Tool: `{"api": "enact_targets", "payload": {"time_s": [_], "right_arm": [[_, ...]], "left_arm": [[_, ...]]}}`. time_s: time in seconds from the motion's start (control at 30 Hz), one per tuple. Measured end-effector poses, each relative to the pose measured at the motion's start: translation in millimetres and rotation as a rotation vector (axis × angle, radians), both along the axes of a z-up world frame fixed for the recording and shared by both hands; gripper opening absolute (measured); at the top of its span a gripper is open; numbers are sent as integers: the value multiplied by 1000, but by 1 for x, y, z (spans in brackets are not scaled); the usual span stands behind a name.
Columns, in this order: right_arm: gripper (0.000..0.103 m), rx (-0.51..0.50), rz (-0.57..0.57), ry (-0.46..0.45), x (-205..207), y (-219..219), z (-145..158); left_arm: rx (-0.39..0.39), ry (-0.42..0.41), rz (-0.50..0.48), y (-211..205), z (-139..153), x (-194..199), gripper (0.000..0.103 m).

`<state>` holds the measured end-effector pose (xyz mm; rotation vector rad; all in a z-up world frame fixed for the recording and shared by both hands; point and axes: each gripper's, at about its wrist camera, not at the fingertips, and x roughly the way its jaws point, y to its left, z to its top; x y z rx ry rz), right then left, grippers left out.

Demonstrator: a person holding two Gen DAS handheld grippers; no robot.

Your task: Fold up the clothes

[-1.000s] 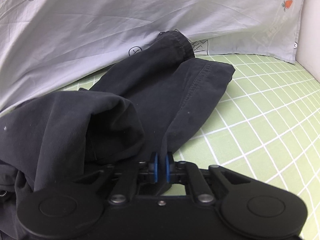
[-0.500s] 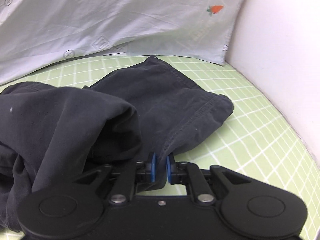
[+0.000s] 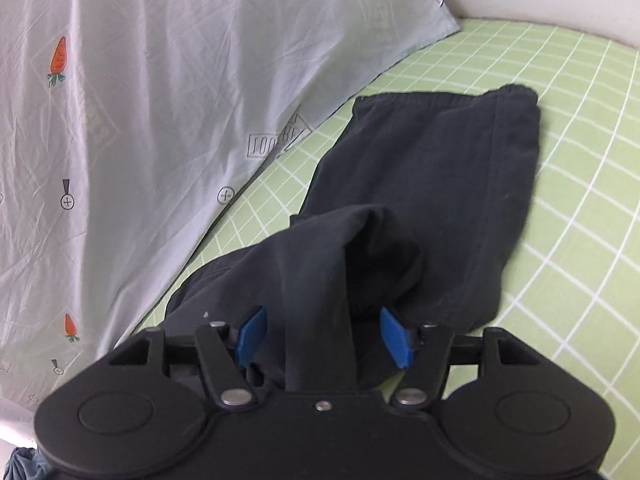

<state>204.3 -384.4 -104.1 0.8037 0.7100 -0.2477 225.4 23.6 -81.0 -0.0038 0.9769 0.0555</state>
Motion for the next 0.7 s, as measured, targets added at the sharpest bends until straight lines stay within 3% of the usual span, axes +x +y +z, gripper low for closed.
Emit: {"api": "enact_targets", "payload": {"time_s": [0.03, 0.1, 0.13, 0.17, 0.23, 0.37, 0.5, 0.57, 0.6, 0.63, 0.67, 0.7], "right_arm": [[63, 21, 23, -3, 4, 3, -5], [44, 61, 39, -14, 12, 8, -4], [29, 81, 47, -20, 16, 10, -4], [25, 91, 59, -30, 20, 13, -2], [13, 18, 114, -91, 34, 25, 27], [8, 11, 269, -289, 70, 59, 96], [8, 122, 528, -449, 119, 126, 157], [15, 234, 641, -470, 141, 158, 169], [30, 253, 669, -483, 145, 167, 172], [57, 212, 665, -492, 141, 171, 174], [75, 170, 661, -501, 137, 175, 176], [77, 125, 656, -507, 133, 177, 177]], "left_arm": [[-3, -2, 1, 2, 1, -2, 27], [-11, -1, 13, 7, 0, -4, 29], [-17, 2, 22, 10, 0, -5, 29], [-22, 4, 31, 13, -1, -6, 29], [-27, 3, 54, 20, -1, -6, 29], [-43, -4, 103, 35, 1, -6, 29], [-59, -11, 154, 50, 4, -5, 29], [-61, -18, 171, 56, 7, -6, 29], [-62, -21, 178, 58, 8, -7, 29], [-63, -25, 186, 61, 10, -8, 29], [-64, -28, 193, 63, 11, -8, 30], [-67, -35, 198, 66, 13, -9, 32]]}}
